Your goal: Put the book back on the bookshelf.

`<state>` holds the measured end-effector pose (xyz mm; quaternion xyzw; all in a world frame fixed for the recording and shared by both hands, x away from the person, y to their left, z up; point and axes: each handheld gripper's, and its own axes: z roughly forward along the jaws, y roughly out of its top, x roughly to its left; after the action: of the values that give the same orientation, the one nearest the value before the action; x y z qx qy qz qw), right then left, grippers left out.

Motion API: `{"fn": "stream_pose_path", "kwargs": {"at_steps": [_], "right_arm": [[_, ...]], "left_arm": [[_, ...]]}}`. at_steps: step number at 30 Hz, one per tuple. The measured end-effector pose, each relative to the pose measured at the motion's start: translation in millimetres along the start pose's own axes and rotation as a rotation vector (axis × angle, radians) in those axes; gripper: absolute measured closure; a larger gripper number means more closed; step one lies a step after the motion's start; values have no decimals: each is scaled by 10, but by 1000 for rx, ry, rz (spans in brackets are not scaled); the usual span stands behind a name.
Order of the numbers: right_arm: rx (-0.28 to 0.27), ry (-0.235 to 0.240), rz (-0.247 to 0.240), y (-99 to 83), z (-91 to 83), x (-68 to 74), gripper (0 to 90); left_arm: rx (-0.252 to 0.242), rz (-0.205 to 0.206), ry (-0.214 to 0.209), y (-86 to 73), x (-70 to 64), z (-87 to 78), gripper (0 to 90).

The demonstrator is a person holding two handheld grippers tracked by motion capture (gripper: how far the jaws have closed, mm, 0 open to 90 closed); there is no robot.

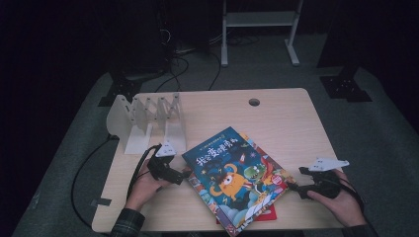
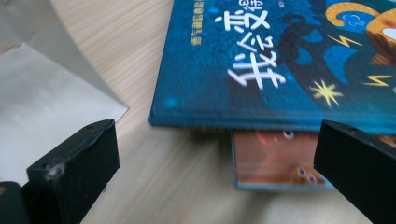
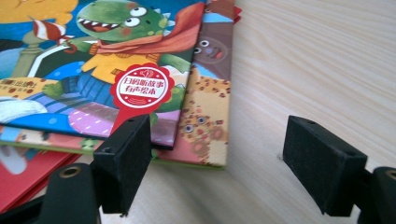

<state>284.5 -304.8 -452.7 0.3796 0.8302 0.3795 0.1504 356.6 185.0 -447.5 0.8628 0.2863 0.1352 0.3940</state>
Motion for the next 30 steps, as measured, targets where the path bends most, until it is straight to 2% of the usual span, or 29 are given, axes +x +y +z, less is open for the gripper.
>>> {"fn": "stream_pose_path", "kwargs": {"at_steps": [5,8,16,21,26,30], "right_arm": [[5,-17,2,26,31,-57,231],[6,-24,6,47,49,-88,233],[6,-58,-2,111,105,-164,244],[9,-78,5,146,153,-231,247],[6,-93,19,200,216,-300,253],[2,-100,44,257,287,-377,263]], "left_arm": [[-1,-13,-55,53,-21,110,0],[9,3,-71,71,-52,113,0],[18,-6,-87,52,-105,104,0],[41,8,-97,16,-154,87,0],[44,1,-113,-16,-189,70,0],[51,12,-120,-24,-237,48,0]]}}
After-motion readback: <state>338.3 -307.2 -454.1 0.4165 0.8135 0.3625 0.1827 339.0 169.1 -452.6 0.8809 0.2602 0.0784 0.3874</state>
